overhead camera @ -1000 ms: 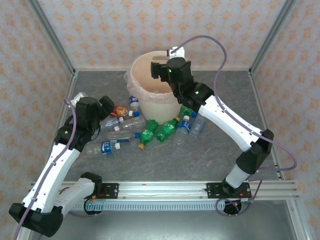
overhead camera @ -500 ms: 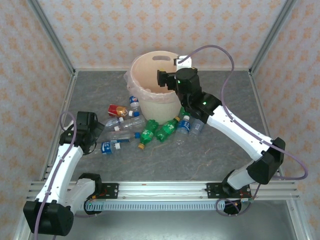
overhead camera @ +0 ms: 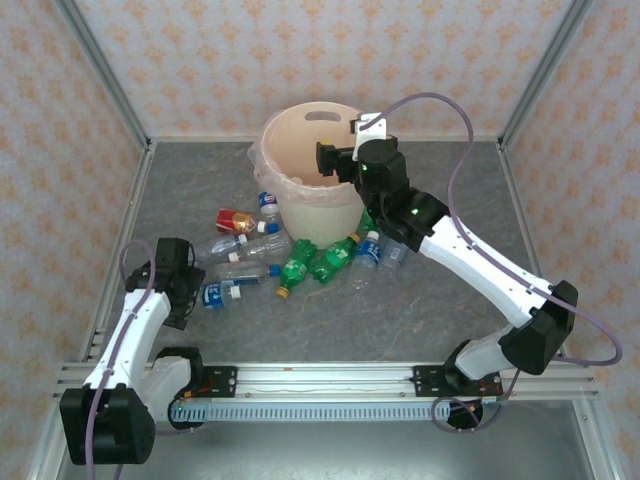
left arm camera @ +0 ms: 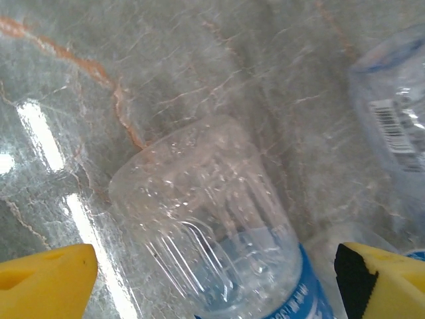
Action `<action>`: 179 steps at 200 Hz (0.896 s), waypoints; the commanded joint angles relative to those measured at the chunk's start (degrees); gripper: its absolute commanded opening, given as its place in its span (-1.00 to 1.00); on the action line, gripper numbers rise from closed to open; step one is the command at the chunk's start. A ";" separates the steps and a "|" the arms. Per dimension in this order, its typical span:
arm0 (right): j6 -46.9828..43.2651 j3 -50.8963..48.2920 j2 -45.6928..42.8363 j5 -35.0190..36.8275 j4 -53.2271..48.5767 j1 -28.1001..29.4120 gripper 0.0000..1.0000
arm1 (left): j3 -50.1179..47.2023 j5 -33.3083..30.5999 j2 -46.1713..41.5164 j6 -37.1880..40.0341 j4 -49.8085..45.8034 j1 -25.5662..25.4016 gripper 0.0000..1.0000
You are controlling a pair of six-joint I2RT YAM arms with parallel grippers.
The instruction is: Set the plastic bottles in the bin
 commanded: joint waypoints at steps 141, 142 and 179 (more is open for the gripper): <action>-3.92 6.31 3.60 -0.50 -1.67 0.20 0.99 | -8.68 2.33 4.74 -3.64 16.57 3.05 0.46; -3.90 6.34 3.64 -0.49 -1.73 0.20 0.99 | -8.68 2.28 4.67 -3.66 16.55 3.05 0.46; -2.29 7.92 4.49 -1.00 -2.71 0.20 0.99 | -7.96 2.02 2.35 -2.86 16.71 3.55 0.32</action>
